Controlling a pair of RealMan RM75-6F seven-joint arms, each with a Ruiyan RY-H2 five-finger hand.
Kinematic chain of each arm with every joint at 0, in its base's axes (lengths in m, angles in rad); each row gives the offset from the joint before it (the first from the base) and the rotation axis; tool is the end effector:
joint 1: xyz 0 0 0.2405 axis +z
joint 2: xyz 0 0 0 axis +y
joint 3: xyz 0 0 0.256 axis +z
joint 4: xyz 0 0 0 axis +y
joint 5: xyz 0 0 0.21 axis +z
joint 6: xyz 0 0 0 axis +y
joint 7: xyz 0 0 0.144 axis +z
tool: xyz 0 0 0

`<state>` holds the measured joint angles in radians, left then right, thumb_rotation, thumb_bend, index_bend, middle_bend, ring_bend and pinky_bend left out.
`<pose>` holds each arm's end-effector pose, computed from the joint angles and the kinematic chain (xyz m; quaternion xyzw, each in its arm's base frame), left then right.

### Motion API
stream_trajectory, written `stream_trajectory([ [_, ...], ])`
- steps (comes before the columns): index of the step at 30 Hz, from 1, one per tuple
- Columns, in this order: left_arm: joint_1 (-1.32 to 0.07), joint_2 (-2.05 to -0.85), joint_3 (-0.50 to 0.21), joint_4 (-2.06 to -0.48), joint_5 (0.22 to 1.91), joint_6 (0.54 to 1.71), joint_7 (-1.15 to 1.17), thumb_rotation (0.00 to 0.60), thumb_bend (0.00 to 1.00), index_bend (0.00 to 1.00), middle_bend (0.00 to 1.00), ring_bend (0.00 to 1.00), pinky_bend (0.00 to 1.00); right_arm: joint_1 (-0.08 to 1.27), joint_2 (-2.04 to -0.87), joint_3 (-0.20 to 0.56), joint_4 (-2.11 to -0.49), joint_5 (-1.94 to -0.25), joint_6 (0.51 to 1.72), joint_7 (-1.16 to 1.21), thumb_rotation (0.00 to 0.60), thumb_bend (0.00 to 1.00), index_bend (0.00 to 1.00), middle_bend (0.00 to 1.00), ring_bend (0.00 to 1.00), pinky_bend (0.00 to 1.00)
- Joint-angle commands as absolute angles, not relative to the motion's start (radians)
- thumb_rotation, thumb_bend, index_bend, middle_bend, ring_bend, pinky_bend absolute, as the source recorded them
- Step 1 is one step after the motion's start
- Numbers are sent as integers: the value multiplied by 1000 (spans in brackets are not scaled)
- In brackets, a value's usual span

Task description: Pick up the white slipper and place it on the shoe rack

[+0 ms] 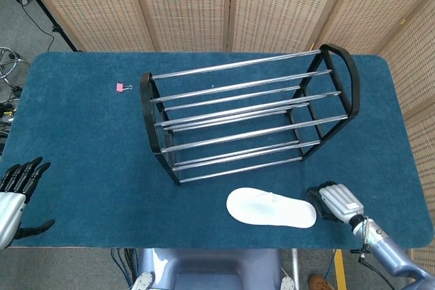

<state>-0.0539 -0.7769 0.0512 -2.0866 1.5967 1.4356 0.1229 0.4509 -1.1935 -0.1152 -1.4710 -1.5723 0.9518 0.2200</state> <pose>-0.2364 0.1453 0.1965 -0.6401 -0.4200 -0.3555 0.5363 -0.3031 -0.2389 0.0632 0.7595 -0.4720 0.2618 0.3629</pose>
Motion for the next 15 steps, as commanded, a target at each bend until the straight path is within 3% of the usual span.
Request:
stream_trajectory([
  [1, -54, -778, 51, -2087, 1596, 1435, 125, 600, 0, 0, 0, 0, 0, 449, -1195, -130, -1473, -1589, 948, 212, 600, 747, 353, 419, 324, 231],
  [15, -53, -781, 53, -2089, 1598, 1435, 132, 600, 0, 0, 0, 0, 0, 456, -1179, -179, -1551, -1658, 941, 191, 600, 747, 358, 424, 331, 231],
])
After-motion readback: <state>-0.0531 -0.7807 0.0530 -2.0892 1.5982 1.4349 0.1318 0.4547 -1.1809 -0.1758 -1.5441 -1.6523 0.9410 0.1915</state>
